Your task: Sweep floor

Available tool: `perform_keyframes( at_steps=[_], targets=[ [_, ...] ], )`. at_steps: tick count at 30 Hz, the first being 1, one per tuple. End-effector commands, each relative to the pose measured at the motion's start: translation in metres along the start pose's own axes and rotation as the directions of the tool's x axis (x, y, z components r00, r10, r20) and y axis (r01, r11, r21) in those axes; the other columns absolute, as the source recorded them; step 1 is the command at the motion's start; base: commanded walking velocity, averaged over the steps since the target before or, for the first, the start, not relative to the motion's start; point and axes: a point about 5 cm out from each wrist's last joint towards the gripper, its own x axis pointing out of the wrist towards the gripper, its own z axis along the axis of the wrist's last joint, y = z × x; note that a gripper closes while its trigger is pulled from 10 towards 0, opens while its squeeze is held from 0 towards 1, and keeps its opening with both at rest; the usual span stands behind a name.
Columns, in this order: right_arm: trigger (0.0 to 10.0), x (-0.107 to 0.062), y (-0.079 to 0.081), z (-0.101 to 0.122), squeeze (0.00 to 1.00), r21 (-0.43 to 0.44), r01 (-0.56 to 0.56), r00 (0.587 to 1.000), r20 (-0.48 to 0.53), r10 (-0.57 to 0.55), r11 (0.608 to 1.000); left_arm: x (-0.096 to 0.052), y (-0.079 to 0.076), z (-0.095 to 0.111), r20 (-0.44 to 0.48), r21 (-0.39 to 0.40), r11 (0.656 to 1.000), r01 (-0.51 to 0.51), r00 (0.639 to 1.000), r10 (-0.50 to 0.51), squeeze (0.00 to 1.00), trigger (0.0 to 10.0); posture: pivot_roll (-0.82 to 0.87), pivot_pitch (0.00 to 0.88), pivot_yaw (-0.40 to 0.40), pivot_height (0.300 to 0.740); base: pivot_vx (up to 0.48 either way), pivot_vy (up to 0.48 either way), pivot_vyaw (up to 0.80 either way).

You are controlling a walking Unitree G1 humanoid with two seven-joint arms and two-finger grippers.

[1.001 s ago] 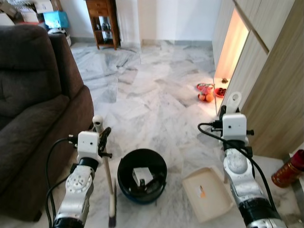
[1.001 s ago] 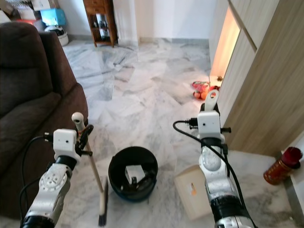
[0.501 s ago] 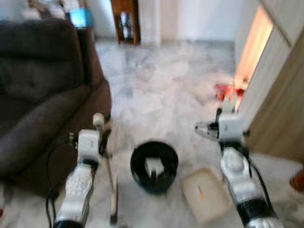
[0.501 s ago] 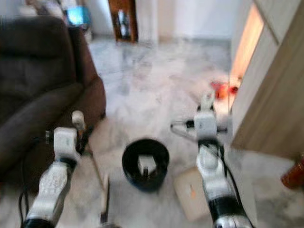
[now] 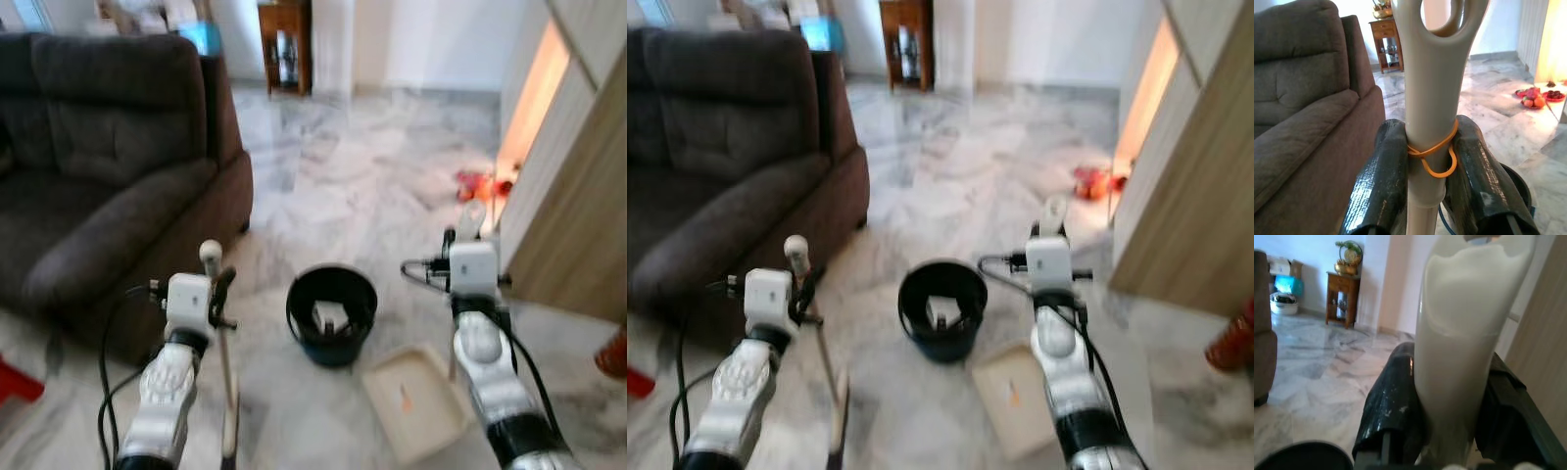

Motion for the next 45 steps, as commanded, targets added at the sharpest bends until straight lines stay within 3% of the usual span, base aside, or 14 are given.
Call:
perform_keyframes(
  at_steps=[1,15,25,32,45],
  targets=[
    [10.0,0.006,0.0,0.011,0.0,-0.004,0.001,0.999,0.051,0.0,1.0,0.003,0.003,0.008,0.038,0.01,1.0,-0.007,0.999,0.006,0.0,10.0,0.1,0.0,0.039,0.74,-0.277,0.0,0.0],
    [10.0,0.009,0.003,0.011,0.0,0.03,-0.001,0.999,0.04,0.0,1.0,0.008,0.003,0.009,0.035,0.011,1.0,0.004,0.999,-0.004,0.0,10.0,0.09,0.0,0.044,0.74,-0.02,0.0,0.0],
    [10.0,0.005,0.008,0.002,0.0,0.055,-0.031,1.0,-0.002,0.031,0.998,0.008,0.001,0.007,0.034,0.011,1.0,-0.004,0.999,0.004,0.0,10.0,0.09,0.0,0.032,0.74,0.0,0.0,-0.76],
    [10.0,0.012,0.009,0.006,0.0,0.104,-0.018,1.0,-0.013,0.02,0.994,0.02,0.004,0.013,0.052,0.018,1.0,-0.015,0.999,0.015,0.0,10.0,0.1,0.0,0.024,0.74,0.0,0.0,-0.8],
    [10.0,0.009,0.004,-0.001,0.0,0.101,-0.002,0.999,-0.041,0.006,0.995,0.018,0.002,0.01,0.048,0.057,0.998,-0.02,0.999,0.018,0.0,10.0,0.09,0.0,0.02,0.74,0.0,-0.035,-0.8]
  ],
)
